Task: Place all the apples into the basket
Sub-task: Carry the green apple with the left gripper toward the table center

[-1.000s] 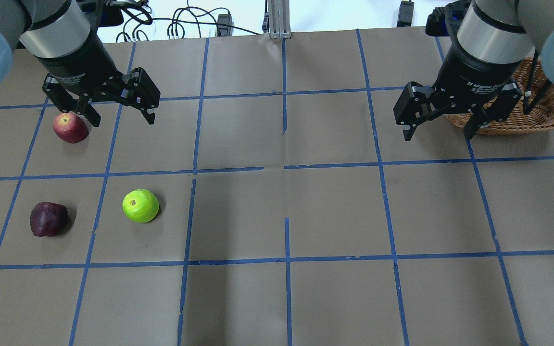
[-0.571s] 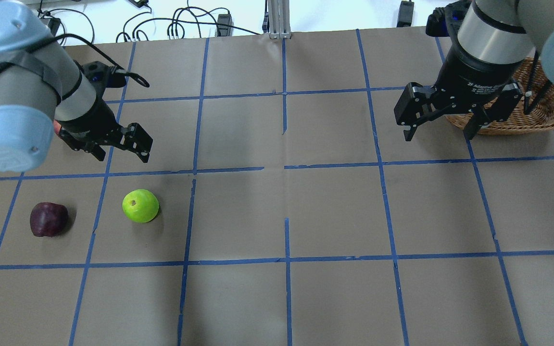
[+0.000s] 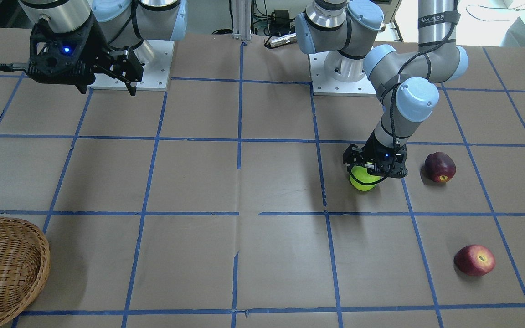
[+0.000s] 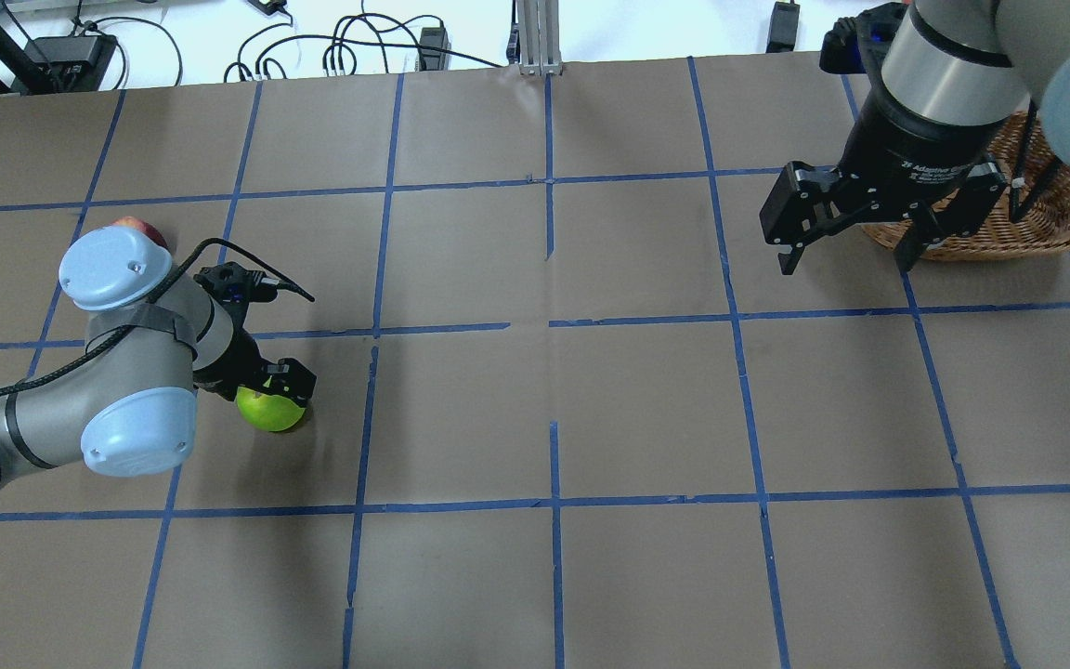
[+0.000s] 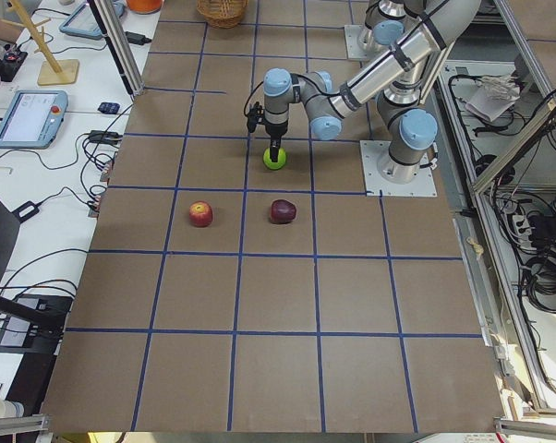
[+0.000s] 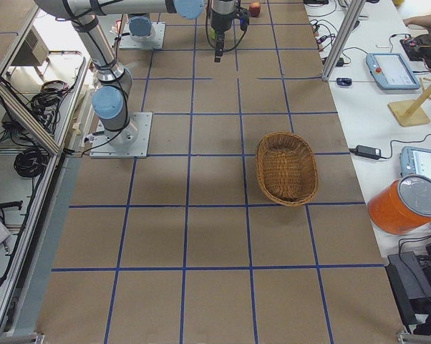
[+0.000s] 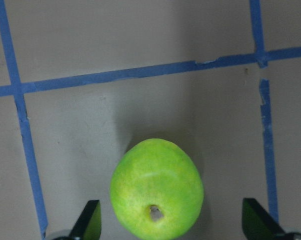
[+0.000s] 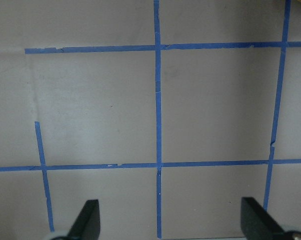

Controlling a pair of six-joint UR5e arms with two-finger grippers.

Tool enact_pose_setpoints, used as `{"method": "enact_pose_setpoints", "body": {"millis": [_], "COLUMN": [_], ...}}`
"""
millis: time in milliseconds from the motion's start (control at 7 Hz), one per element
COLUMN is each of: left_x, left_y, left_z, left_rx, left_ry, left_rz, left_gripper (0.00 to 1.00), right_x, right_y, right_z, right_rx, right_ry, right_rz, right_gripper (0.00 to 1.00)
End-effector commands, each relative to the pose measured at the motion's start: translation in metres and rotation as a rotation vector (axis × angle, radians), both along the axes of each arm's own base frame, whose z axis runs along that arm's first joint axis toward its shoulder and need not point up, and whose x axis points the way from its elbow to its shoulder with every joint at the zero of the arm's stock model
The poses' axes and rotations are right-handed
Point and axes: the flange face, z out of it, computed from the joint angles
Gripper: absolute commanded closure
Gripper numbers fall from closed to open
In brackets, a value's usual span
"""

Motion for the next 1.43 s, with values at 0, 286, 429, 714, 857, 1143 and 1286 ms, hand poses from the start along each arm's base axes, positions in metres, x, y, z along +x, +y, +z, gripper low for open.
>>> {"method": "enact_pose_setpoints", "body": {"millis": [0, 286, 429, 714, 857, 1143, 1286], "left_x": [0.002, 0.004, -0.001, -0.067, -0.119, -0.221, -0.267], "left_y": [-0.004, -0.016, -0.026, -0.07, -0.087, -0.096, -0.098], "left_z": [-0.018, -0.008, 0.005, 0.058, 0.075, 0.063, 0.052], "left_rx": [-0.002, -0.036, -0.017, 0.004, -0.02, -0.014, -0.027], "left_ry": [-0.001, -0.011, -0.011, -0.002, 0.004, 0.045, 0.079], "left_rz": [0.0, 0.051, 0.162, 0.31, 0.429, 0.621, 0.686], "left_gripper": [0.0, 0.59, 0.63, 0.63, 0.63, 0.63, 0.63], "right_x": [-0.002, -0.003, -0.003, -0.003, -0.003, -0.004, -0.006], "right_y": [-0.002, -0.002, -0.003, -0.005, -0.005, -0.001, -0.003], "right_z": [-0.001, -0.001, -0.002, -0.003, -0.003, -0.025, -0.028], "right_rx": [0.002, 0.002, 0.002, 0.002, 0.0, 0.037, 0.022], "right_ry": [-0.001, -0.001, 0.001, 0.001, 0.001, -0.002, -0.001], "right_rz": [-0.004, -0.004, -0.007, -0.005, -0.01, -0.012, -0.014], "right_gripper": [0.0, 0.0, 0.0, 0.0, 0.0, 0.0, 0.0]}}
